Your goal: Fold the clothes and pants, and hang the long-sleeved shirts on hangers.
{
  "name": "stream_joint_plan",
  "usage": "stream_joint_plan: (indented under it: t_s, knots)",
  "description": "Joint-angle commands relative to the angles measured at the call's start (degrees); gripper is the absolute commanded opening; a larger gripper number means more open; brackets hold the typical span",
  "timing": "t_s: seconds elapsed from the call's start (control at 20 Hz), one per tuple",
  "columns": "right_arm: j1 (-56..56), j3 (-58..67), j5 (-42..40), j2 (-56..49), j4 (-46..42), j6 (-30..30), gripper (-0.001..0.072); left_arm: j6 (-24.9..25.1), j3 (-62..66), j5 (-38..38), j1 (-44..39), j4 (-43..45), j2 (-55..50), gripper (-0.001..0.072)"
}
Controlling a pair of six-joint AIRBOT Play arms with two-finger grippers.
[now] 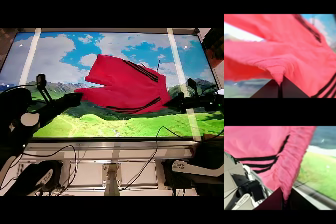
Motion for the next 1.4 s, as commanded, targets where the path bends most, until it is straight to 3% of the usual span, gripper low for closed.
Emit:
stream_joint_plan:
  t_s: [0.0, 0.15, 0.5, 0.75, 1.05, 1.35]
  knots:
    - [-0.55, -8.33, -0.44, 7.85, 0.98, -0.74, 0.0018, -8.52, 0.07, 2.62, -6.16, 8.5, 5.07, 0.0004]
    - [-0.55, -14.36, -0.24, 16.92, 0.9, 1.18, 0.0018, -13.14, 0.07, 6.43, -9.99, 12.59, 7.28, 0.0004]
    - [-0.55, -16.46, -1.66, 31.15, 0.42, 11.26, 0.0019, -14.01, 6.6, 7.93, -13.79, 16.02, 6.67, 0.0004]
    - [-0.57, -16.44, -17.53, 30.27, 0.5, 20.2, 0.002, -13.97, 17.9, 8.04, -11.13, 18.84, -7.26, 0.0005]
    - [-0.52, -16.37, -43.65, 23.54, 0.68, 38.75, 0.002, -13.97, 30.05, 8.11, -7.45, 18.84, -28.92, 0.0005]
    - [1.05, -12.68, -48.72, 15.34, 4.9, 45.97, 0.0019, -13.97, 42.14, 8.07, -6.88, 18.8, -40.57, 0.0005]
